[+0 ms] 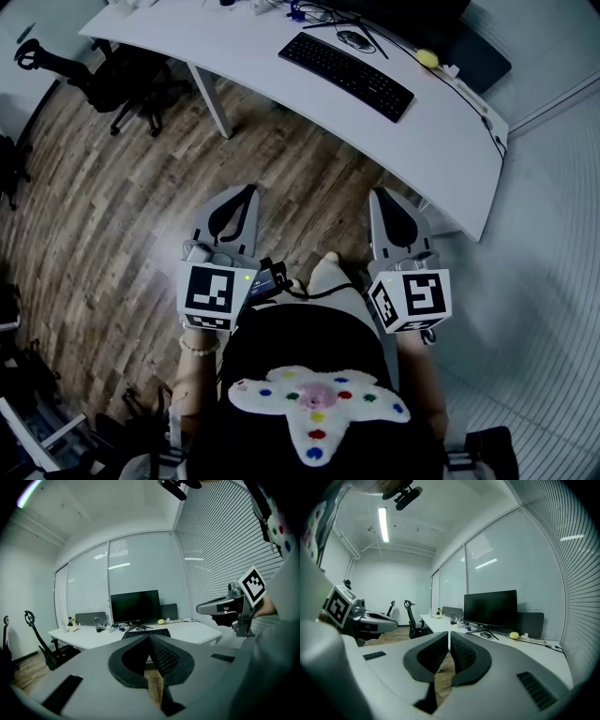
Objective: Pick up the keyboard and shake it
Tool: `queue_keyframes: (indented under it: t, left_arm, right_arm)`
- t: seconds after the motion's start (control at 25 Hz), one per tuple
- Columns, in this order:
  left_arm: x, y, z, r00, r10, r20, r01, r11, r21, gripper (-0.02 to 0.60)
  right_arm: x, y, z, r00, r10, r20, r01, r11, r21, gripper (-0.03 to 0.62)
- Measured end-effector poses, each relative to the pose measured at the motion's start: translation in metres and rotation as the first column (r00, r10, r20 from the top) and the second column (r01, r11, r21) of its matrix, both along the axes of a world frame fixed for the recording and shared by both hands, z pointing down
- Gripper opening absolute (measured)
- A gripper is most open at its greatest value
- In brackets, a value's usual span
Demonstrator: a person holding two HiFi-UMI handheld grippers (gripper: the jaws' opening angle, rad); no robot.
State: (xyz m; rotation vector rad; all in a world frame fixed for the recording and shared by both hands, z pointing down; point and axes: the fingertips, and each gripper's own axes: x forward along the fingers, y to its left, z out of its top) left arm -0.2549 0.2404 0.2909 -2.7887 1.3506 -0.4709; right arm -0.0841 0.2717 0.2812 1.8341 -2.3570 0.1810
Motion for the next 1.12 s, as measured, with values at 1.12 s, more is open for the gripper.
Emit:
queue_keyframes:
  t: [1.12]
  left_arm:
    - [0.042, -0.143, 0.009, 0.973, -0.226, -0.035, 0.226, 0.974, -0.023, 0.017]
  right_arm:
    - [0.053, -0.174, 0.012, 0.976, -0.216, -0.031, 0.215, 0.976, -0.036, 0.041]
